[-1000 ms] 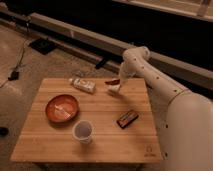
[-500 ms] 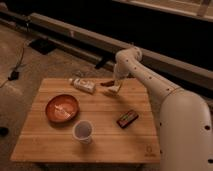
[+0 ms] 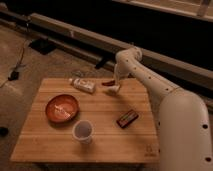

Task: Place the pepper on the white sponge

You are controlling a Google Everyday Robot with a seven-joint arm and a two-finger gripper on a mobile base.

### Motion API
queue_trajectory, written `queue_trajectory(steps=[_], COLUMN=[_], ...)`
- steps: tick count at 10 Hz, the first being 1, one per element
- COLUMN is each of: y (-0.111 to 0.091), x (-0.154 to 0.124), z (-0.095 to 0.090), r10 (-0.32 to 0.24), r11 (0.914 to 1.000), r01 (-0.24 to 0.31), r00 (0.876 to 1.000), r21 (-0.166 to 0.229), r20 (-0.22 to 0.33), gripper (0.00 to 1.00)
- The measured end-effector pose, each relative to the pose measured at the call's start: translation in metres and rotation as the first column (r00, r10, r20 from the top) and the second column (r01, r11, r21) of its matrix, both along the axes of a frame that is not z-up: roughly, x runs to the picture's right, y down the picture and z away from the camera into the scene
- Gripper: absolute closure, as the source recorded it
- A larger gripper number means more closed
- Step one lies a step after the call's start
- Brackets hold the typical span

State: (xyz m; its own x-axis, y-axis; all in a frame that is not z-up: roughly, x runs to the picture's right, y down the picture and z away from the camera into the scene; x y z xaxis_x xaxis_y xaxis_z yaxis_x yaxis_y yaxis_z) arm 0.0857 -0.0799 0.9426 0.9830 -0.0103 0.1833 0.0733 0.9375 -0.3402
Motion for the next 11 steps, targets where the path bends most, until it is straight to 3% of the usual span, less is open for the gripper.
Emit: queue_trajectory(steps=[6, 11], y=[-0.014, -0.002], x=[0.044, 0.048], z=[0.028, 0.03], r10=[0.061, 0.041], r11=[0.9981, 0.9977], r01=[-0.06, -0.045], r00=[0.993, 0.995], r21=[0.01, -0.049], r20=[-0.1, -0.092], gripper=[0.85, 0.34])
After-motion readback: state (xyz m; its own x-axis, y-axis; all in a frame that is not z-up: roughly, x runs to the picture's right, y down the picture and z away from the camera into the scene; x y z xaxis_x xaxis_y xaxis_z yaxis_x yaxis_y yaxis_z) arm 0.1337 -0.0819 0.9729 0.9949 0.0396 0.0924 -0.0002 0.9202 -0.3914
